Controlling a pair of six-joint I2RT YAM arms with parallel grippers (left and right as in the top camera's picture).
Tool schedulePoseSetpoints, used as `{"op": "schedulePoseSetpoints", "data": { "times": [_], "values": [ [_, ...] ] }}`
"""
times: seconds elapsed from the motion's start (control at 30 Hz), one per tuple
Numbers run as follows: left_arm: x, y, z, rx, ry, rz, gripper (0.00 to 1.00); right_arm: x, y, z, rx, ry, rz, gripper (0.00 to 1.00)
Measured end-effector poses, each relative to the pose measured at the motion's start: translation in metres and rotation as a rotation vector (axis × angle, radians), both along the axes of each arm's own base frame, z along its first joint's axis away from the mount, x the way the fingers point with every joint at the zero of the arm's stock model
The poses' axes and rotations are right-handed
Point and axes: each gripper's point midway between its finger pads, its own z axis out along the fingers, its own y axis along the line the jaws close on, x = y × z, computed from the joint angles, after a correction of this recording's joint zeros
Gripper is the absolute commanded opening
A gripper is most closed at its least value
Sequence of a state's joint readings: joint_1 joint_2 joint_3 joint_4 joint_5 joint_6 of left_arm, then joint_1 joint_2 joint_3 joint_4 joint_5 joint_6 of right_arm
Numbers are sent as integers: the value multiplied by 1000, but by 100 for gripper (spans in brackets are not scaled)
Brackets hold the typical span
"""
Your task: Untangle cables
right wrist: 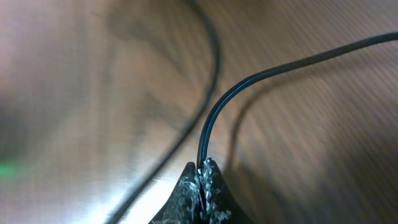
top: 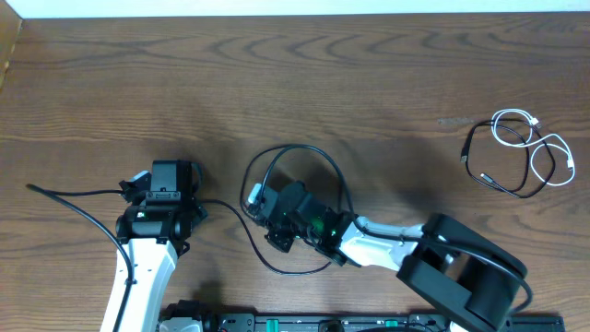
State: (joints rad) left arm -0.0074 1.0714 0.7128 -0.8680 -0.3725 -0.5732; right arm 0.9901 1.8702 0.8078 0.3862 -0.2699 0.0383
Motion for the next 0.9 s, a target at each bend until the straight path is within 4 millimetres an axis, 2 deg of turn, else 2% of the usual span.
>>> {"op": "schedulePoseSetpoints", "data": {
  "times": [0.23,0.37,0.63,0.9],
  "values": [
    [0,0,0,0,0,0,98,-16,6,7,39,43,76,1],
    [0,0,0,0,0,0,98,-23,9,8,42,49,97,1],
    [0,0,0,0,0,0,98,-50,19,4,18,39,145,1],
    [0,0,0,0,0,0,98,-45,18,-1,-24,-7,93,1]
  ]
}}
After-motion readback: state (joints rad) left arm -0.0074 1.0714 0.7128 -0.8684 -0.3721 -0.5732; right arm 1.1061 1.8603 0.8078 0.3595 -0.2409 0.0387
